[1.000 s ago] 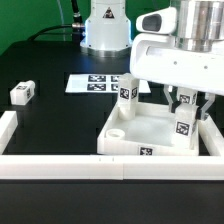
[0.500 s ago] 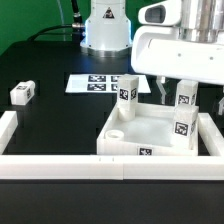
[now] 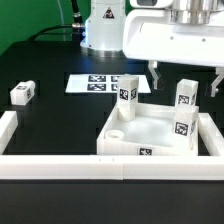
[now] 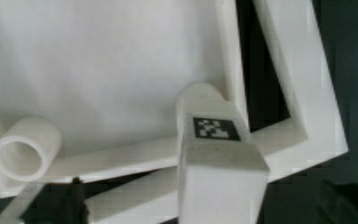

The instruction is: Assemble square table

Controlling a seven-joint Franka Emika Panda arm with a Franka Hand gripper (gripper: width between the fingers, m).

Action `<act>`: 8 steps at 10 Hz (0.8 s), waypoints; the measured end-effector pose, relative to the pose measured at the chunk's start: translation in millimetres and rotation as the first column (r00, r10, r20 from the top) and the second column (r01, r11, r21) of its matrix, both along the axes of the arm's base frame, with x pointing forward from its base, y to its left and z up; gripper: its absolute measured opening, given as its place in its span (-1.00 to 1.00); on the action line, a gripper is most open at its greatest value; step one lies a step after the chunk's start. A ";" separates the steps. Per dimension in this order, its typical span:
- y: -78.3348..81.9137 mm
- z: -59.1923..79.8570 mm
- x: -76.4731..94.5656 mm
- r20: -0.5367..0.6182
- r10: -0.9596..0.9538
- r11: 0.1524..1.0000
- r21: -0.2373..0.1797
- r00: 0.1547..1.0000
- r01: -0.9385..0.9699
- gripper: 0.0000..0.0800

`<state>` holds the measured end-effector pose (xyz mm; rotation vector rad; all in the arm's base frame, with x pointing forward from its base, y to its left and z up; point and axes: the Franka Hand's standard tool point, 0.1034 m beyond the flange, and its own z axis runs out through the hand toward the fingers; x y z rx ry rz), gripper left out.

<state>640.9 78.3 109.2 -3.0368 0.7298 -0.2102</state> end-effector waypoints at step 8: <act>-56.2 15.8 -47.7 -0.003 0.163 0.987 -0.008 0.987 -0.163 0.62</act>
Offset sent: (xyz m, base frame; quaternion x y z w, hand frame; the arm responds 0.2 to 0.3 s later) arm 0.0000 0.0000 0.0000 0.0000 0.0000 0.0000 1.0000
